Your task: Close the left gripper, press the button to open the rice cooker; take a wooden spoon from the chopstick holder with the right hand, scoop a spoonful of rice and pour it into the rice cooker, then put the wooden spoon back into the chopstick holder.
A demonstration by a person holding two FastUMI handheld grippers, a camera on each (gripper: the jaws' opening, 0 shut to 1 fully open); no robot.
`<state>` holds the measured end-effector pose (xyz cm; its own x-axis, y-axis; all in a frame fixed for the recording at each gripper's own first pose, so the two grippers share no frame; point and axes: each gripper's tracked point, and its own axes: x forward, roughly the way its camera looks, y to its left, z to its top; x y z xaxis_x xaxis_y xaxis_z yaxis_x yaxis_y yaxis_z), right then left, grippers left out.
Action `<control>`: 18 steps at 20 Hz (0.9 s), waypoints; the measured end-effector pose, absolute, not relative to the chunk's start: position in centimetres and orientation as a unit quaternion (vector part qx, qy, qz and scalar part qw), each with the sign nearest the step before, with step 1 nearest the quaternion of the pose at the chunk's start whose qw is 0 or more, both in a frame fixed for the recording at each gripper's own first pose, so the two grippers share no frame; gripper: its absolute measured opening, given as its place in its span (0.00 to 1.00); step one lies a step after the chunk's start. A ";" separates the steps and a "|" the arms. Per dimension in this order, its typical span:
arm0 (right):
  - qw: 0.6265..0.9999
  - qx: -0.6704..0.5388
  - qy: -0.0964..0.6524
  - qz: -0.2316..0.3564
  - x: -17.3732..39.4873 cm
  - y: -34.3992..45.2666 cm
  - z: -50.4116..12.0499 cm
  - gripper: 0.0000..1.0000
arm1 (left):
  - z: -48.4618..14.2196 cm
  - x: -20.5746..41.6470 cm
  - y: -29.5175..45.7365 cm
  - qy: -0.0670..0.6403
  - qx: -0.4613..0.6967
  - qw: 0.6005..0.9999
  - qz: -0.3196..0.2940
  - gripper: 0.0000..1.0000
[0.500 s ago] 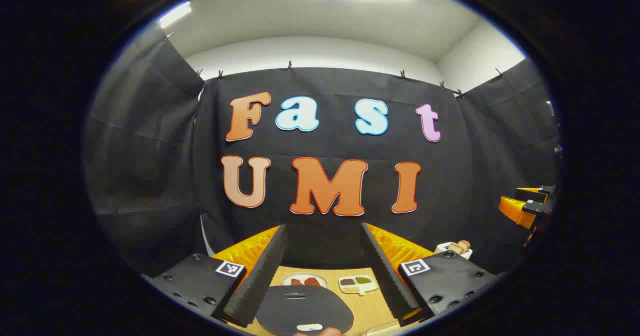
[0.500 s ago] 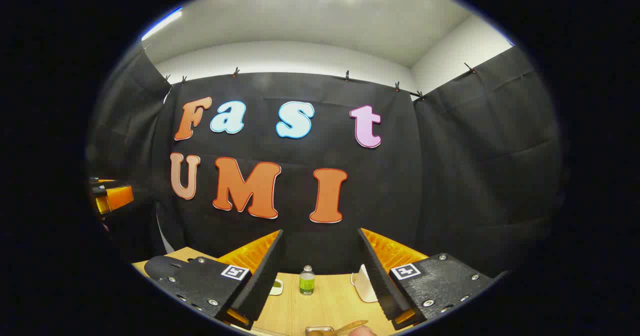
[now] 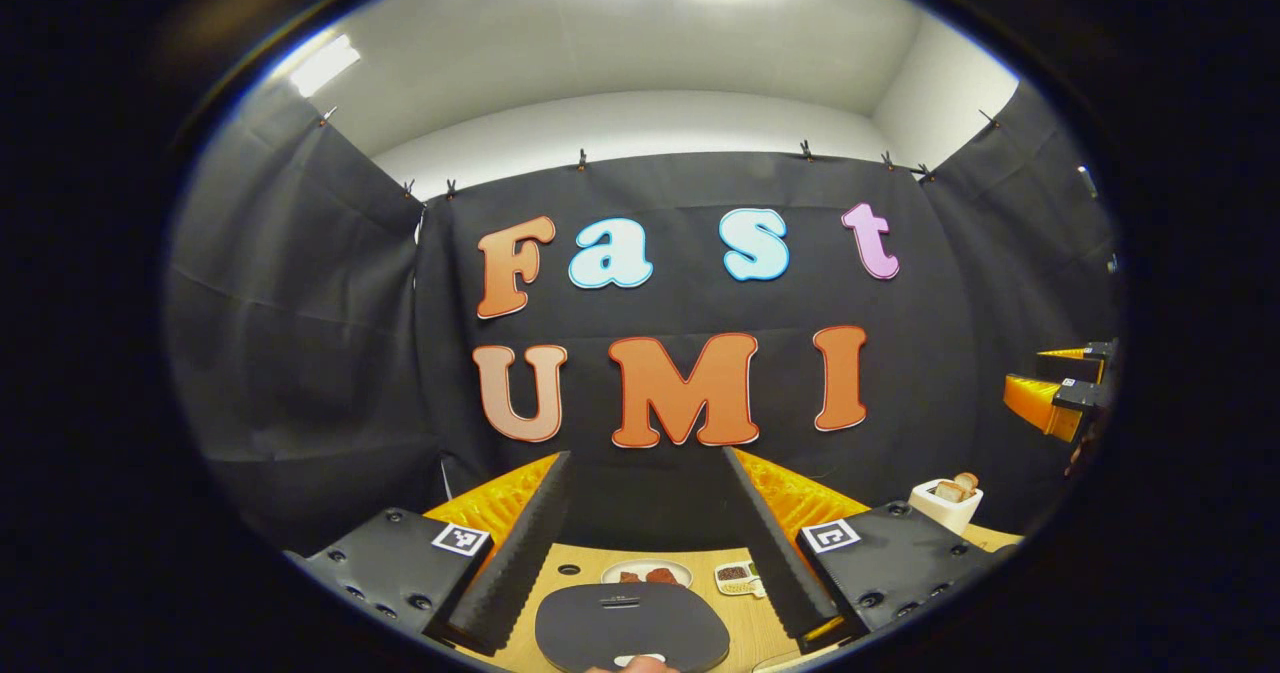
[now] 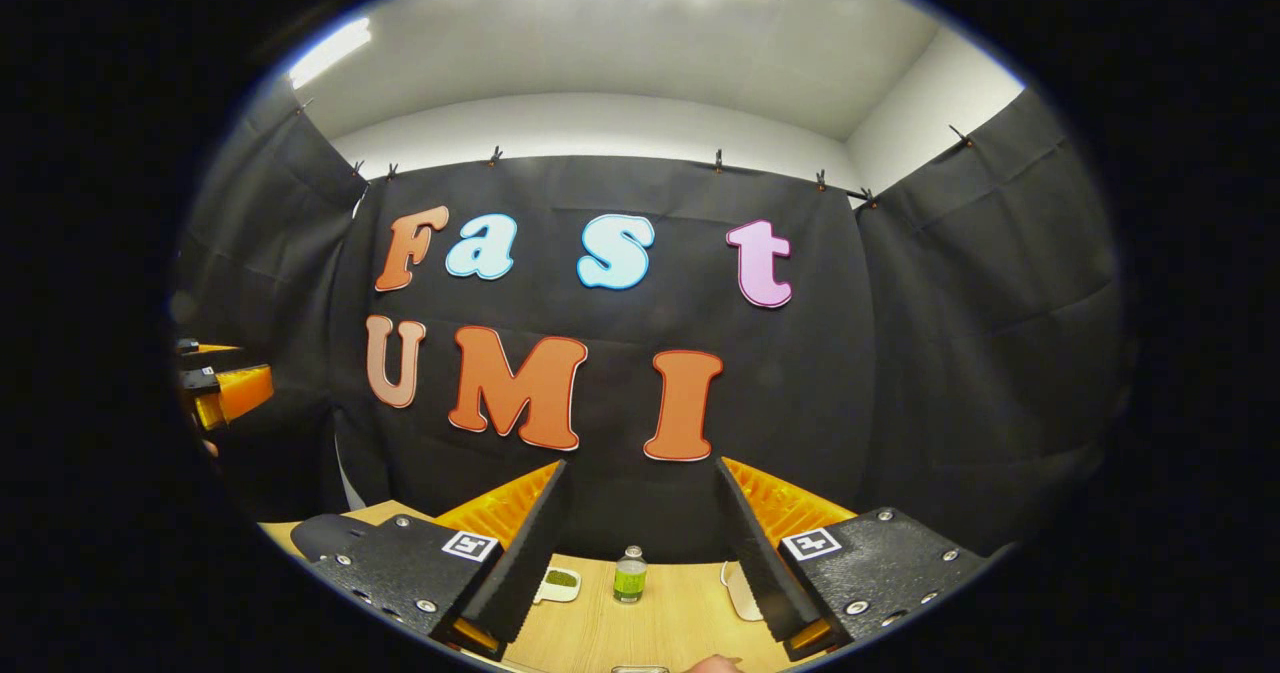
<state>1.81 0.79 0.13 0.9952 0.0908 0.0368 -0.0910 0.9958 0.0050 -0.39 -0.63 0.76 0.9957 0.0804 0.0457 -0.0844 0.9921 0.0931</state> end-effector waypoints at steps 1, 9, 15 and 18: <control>0.999 0.005 -0.020 0.046 2.0 0.6 0.1 0.88 | 0.8 -0.2 -0.5 -0.020 0.048 0.998 0.044 0.99; 0.999 0.007 -0.015 0.042 3.0 -0.5 -0.7 0.88 | 0.1 1.4 0.6 0.007 0.033 0.997 0.069 1.00; 0.999 0.014 -0.017 0.034 4.0 -1.3 -1.0 0.88 | -0.6 3.0 -0.5 0.021 0.038 0.997 0.061 0.94; 0.999 0.014 -0.023 0.031 4.0 -1.4 -0.8 0.88 | -1.6 3.7 -1.4 0.038 0.039 0.998 0.040 0.88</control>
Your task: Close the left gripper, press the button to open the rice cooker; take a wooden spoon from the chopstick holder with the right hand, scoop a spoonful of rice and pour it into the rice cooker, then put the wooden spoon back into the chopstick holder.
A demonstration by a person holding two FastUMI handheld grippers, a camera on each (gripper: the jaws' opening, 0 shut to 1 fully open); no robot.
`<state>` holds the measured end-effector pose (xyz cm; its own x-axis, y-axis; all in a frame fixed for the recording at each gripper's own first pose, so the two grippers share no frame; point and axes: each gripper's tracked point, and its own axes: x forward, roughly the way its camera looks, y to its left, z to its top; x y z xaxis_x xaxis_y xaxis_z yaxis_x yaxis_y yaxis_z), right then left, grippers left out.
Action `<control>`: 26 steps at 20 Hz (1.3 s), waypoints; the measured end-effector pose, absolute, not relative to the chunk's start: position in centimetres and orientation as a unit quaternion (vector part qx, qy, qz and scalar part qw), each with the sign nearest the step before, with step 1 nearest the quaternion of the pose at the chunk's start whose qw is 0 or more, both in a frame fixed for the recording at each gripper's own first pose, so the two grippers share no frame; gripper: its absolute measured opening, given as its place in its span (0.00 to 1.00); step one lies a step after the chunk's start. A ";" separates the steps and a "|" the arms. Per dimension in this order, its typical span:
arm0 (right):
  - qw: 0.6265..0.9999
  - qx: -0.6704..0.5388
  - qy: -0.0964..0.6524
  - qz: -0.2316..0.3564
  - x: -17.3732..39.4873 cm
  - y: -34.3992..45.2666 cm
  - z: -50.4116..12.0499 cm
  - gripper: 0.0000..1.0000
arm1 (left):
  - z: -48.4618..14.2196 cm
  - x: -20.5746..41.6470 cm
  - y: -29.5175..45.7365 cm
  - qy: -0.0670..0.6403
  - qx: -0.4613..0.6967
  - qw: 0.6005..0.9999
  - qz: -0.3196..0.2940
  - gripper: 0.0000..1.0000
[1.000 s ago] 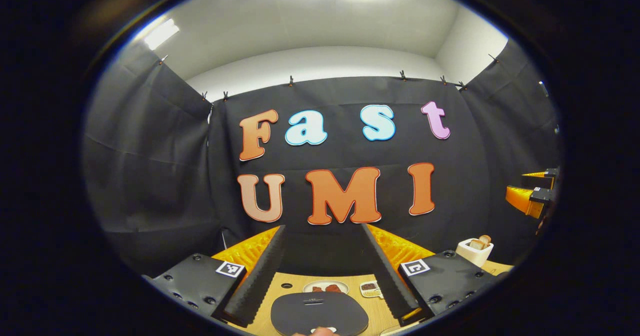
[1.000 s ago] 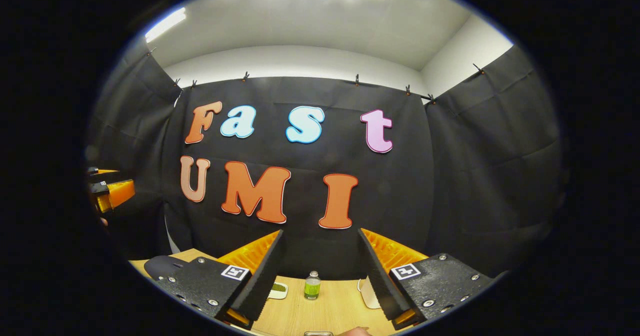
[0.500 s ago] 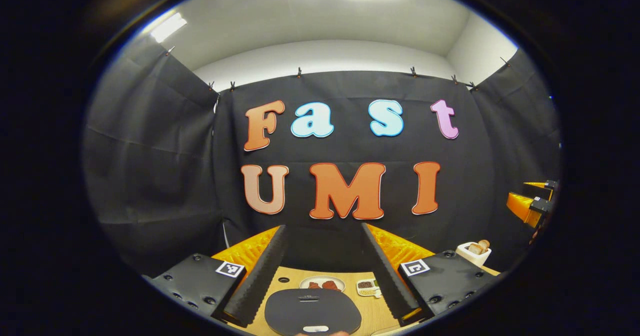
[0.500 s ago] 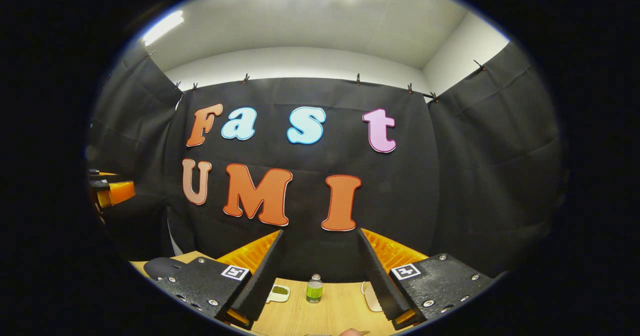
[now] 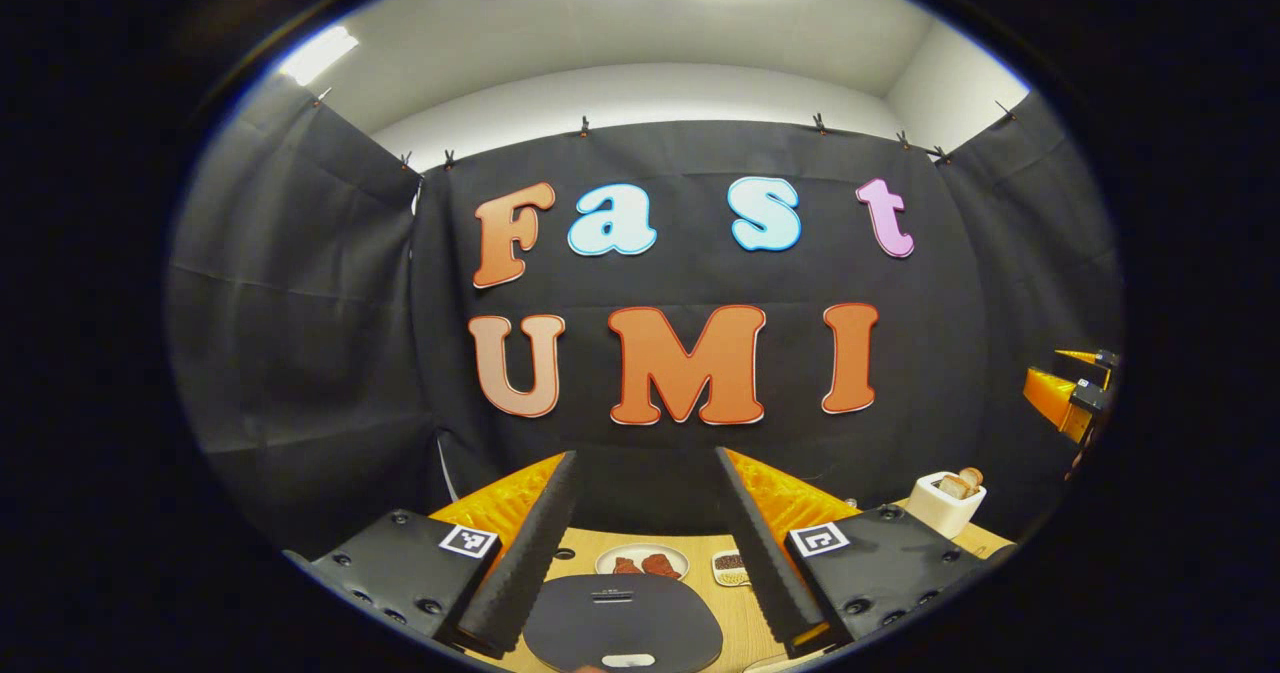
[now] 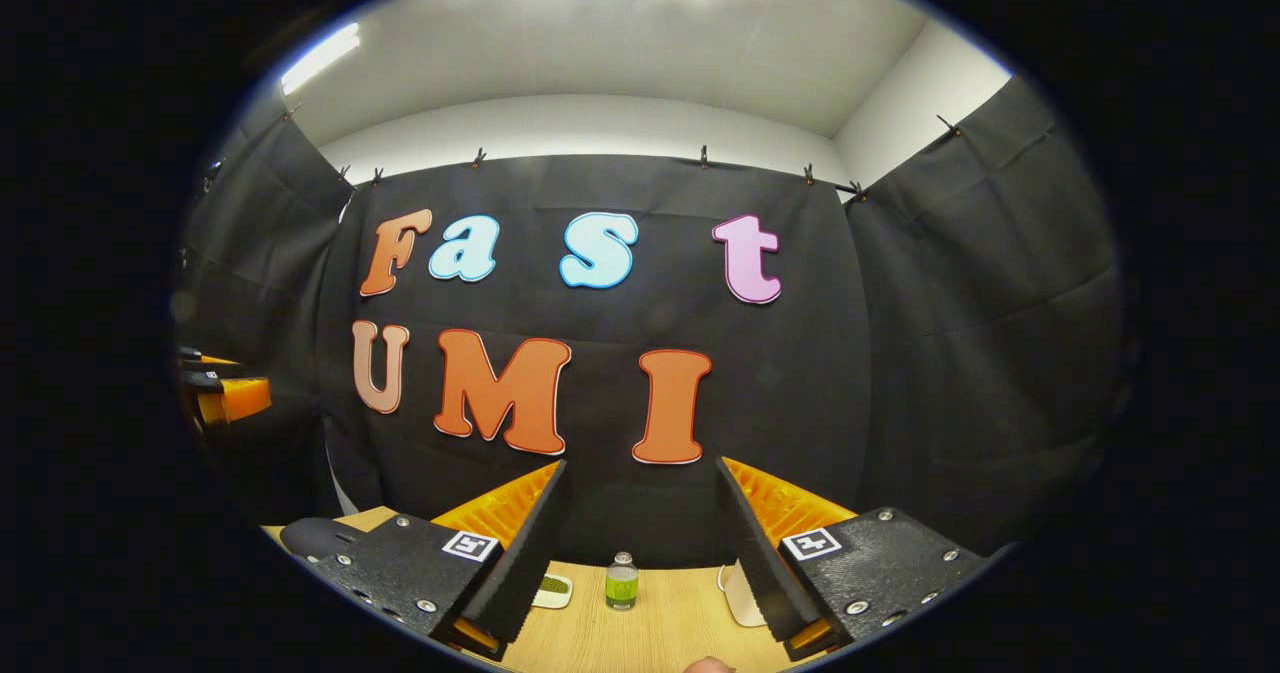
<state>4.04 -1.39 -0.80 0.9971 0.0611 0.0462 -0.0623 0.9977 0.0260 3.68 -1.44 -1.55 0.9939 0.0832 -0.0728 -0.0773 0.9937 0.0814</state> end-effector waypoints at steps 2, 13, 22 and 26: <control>0.999 0.013 -0.026 0.029 4.1 -1.4 -0.6 0.88 | -2.7 4.2 -2.0 0.057 0.037 0.997 0.028 0.70; 1.000 0.019 -0.015 -0.005 3.2 -3.6 -1.6 0.88 | -18.3 2.7 2.4 0.363 0.002 0.930 0.059 0.05; 1.000 -0.001 0.018 -0.022 1.9 -4.8 -4.0 0.88 | -26.7 -0.6 1.4 0.550 -0.131 0.823 0.051 0.05; 0.999 0.000 0.037 -0.024 1.2 -5.1 -5.4 0.88 | -29.7 -1.7 1.8 0.599 -0.146 0.785 0.064 0.06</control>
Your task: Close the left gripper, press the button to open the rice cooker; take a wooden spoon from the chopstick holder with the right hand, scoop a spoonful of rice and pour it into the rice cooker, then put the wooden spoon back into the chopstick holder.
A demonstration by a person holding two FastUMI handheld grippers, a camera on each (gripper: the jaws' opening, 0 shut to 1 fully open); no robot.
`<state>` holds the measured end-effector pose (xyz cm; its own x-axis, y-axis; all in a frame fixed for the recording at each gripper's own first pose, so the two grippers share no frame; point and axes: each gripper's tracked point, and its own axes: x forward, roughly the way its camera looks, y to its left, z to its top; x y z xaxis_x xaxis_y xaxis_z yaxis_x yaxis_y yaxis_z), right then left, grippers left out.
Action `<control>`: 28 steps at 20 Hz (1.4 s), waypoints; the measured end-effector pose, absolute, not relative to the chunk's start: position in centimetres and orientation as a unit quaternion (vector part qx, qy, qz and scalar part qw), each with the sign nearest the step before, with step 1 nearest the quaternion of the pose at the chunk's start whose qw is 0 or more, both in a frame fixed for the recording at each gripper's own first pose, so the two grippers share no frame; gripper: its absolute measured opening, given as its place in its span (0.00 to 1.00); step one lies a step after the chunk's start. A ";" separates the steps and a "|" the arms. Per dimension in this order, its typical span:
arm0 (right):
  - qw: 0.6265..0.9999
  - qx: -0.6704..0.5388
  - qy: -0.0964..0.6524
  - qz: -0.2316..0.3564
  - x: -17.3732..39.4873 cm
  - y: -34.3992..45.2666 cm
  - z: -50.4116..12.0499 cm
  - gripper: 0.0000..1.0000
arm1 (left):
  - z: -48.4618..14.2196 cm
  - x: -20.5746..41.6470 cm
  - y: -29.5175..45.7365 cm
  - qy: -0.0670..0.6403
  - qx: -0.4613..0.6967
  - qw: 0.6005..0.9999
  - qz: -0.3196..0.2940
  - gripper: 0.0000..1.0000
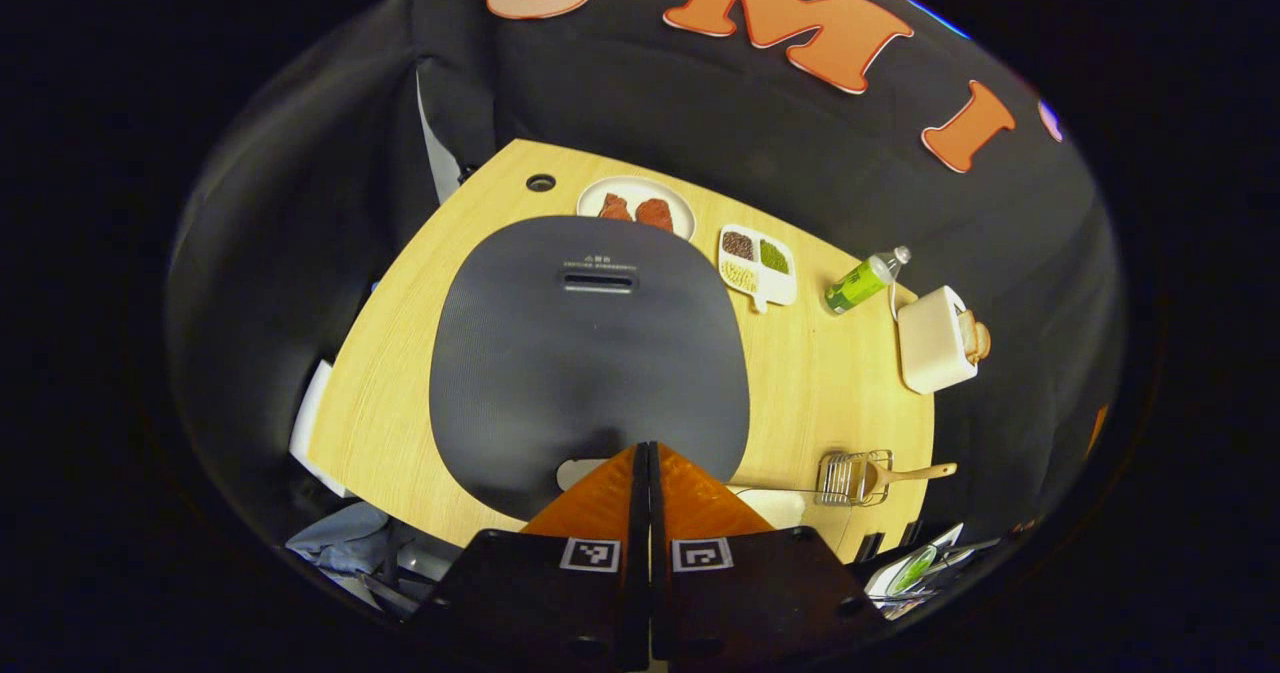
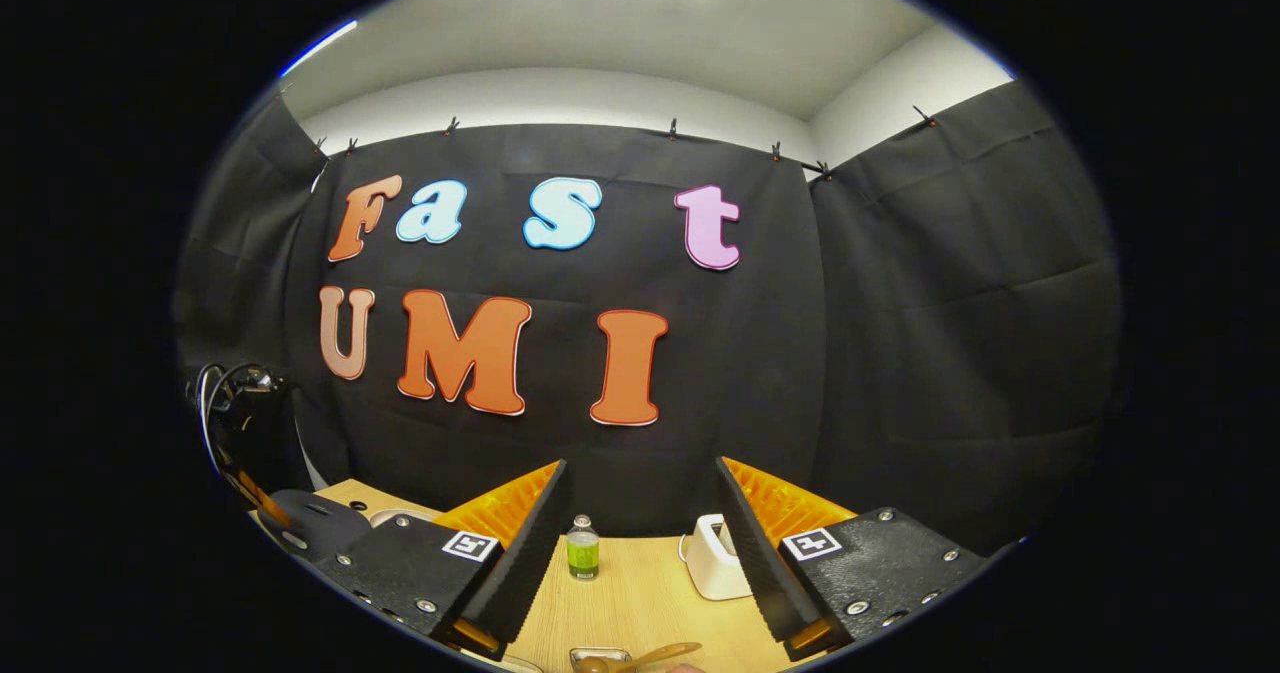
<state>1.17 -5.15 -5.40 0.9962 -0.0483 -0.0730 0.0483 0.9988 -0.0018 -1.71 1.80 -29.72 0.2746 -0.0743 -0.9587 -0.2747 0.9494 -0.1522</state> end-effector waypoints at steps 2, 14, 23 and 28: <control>0.998 0.002 0.048 -0.031 0.9 -5.8 -6.1 0.88 | -30.6 -1.9 1.6 0.612 -0.162 0.771 0.070 0.06; 0.992 0.003 0.120 -0.048 0.3 -6.5 -11.5 0.88 | -33.2 -2.9 1.8 0.628 -0.180 0.751 0.100 0.06; 0.976 0.011 0.214 -0.043 -0.2 -6.7 -18.0 0.88 | -28.9 -1.9 2.1 0.523 -0.174 0.827 0.107 0.06; 0.964 0.037 0.259 -0.039 -0.9 -6.8 -21.4 0.88 | -23.3 1.3 2.4 0.395 -0.124 0.904 0.111 0.06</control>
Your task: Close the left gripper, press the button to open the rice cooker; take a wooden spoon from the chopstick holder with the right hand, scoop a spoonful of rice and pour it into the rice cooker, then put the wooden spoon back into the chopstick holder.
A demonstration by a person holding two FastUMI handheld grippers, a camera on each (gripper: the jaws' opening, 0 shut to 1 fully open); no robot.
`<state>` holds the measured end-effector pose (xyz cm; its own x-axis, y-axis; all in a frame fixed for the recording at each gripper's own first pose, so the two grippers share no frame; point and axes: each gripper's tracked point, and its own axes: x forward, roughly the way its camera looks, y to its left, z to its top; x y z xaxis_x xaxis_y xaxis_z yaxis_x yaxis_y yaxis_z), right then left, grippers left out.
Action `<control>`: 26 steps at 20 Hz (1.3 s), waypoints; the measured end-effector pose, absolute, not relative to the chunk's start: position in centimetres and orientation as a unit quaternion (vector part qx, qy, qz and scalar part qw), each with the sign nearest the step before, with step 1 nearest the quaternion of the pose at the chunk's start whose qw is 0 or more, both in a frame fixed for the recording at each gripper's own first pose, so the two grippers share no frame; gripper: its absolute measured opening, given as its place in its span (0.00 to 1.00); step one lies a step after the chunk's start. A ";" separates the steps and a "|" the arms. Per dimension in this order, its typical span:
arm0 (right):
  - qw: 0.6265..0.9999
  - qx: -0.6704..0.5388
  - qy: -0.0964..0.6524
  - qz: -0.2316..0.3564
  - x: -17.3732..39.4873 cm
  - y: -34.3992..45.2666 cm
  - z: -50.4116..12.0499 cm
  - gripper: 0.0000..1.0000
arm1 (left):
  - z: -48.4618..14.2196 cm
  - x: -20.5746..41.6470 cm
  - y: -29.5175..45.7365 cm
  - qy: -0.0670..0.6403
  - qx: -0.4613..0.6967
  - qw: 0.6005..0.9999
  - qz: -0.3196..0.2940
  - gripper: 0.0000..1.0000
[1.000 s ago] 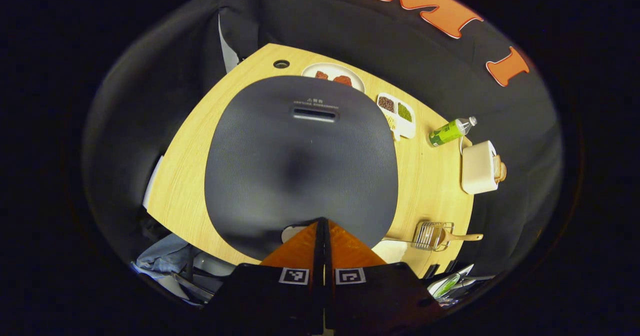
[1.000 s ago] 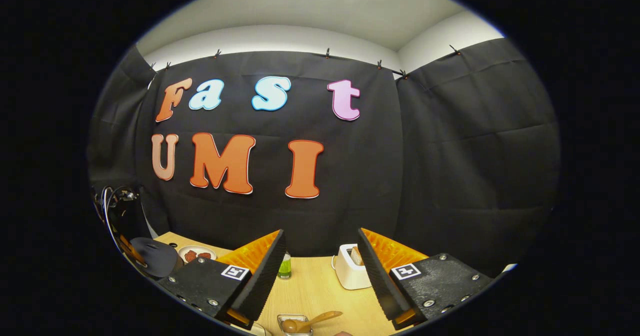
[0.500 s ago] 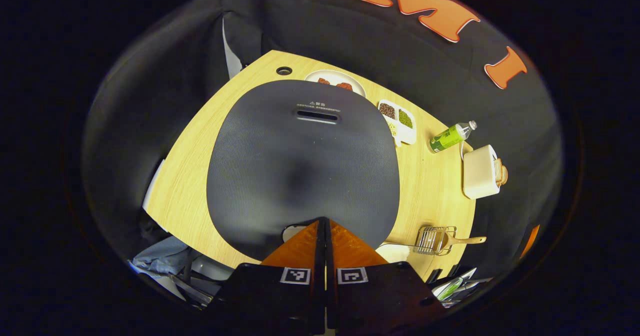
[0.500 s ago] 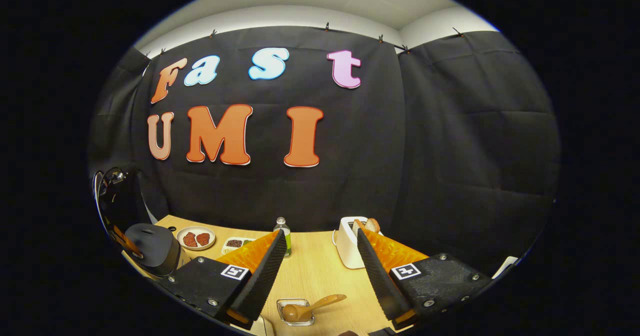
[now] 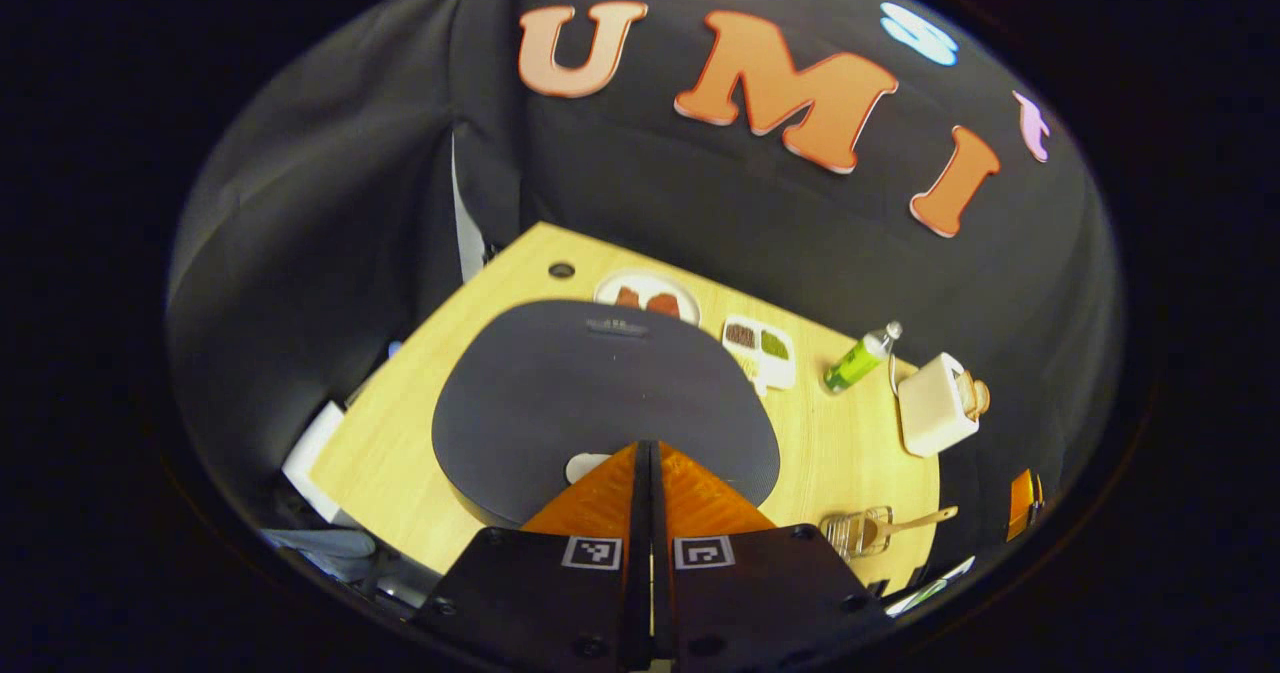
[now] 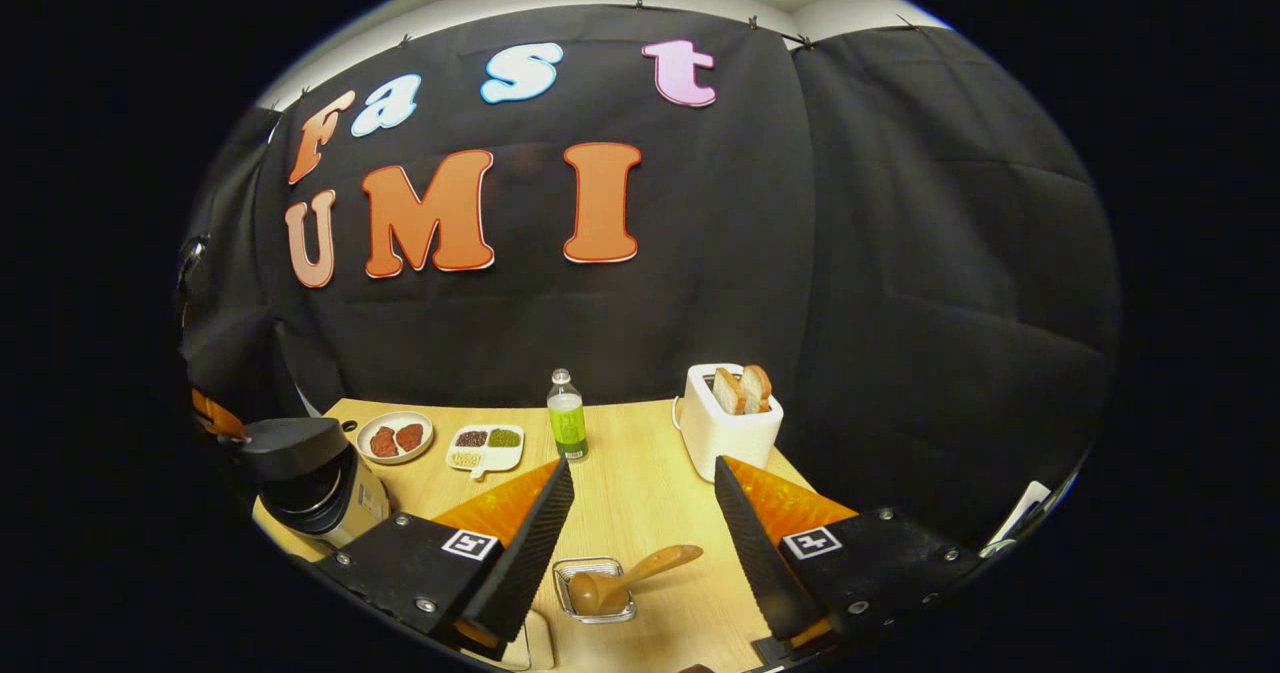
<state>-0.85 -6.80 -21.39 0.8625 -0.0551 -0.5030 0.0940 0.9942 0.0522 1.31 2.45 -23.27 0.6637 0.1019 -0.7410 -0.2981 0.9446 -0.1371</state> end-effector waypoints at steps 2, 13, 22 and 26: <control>0.958 0.049 0.279 -0.036 -1.3 -6.7 -23.0 0.87 | -21.8 2.0 2.9 0.361 -0.117 0.917 0.122 0.05; 0.923 0.100 0.369 -0.048 -3.8 -7.2 -30.9 0.87 | -12.4 3.1 2.1 0.169 0.024 0.977 0.130 0.55; 0.887 0.157 0.432 -0.034 -4.5 -5.9 -36.5 0.84 | -11.9 0.4 -0.3 0.161 0.078 0.975 0.134 0.88; 0.869 0.205 0.450 -0.023 -4.2 -4.8 -38.5 0.71 | -12.0 -1.3 -0.7 0.165 0.099 0.971 0.145 0.84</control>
